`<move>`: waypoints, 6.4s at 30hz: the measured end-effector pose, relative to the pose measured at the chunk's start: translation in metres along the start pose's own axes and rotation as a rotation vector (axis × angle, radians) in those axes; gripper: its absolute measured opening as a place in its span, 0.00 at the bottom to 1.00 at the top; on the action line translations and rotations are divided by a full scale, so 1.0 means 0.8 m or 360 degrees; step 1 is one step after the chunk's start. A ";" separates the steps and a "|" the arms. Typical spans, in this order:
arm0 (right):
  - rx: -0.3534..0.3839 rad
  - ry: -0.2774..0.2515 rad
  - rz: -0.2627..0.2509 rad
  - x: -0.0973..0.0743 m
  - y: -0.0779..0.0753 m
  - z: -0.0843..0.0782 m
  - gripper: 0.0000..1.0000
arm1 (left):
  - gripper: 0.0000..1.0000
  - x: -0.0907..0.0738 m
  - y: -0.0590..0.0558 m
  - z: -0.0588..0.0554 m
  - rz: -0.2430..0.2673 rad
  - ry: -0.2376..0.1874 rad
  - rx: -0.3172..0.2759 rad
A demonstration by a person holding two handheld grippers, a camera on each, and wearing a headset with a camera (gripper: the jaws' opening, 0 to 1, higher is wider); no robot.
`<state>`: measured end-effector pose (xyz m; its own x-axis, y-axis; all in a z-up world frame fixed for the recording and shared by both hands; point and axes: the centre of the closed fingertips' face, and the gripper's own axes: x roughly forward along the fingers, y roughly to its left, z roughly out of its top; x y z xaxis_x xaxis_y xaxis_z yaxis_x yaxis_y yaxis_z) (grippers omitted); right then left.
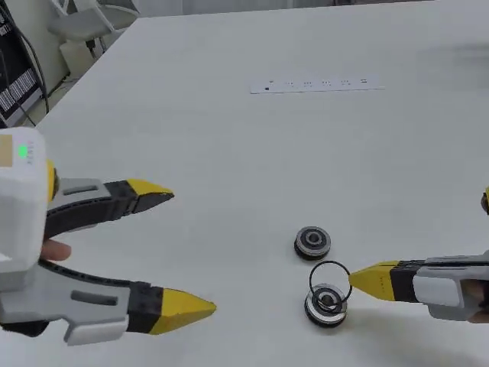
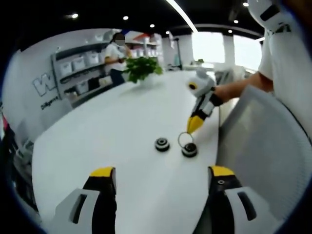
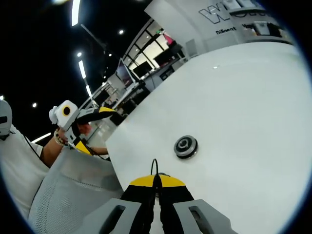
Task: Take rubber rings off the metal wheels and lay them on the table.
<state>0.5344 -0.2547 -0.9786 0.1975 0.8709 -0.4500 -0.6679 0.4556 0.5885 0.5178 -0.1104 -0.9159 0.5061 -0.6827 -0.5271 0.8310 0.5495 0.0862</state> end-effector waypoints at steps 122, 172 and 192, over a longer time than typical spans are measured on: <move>-0.0663 0.0168 -0.0040 0.018 -0.011 -0.051 0.28 | 0.56 0.160 -0.096 0.051 -0.0574 0.0058 0.0350; -0.0633 0.0198 -0.0184 0.018 -0.028 -0.053 0.00 | 0.15 0.188 -0.100 -0.008 -0.0491 0.0031 0.0111; 0.0151 -0.0025 -0.0004 0.007 -0.026 -0.043 0.00 | 0.15 0.188 -0.101 -0.008 -0.0494 0.0008 0.0108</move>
<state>0.5249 -0.2660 -1.0166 0.2108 0.8722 -0.4415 -0.5967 0.4725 0.6486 0.5256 -0.2547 -1.0074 0.2247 -0.8104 -0.5411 0.9592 0.2816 -0.0234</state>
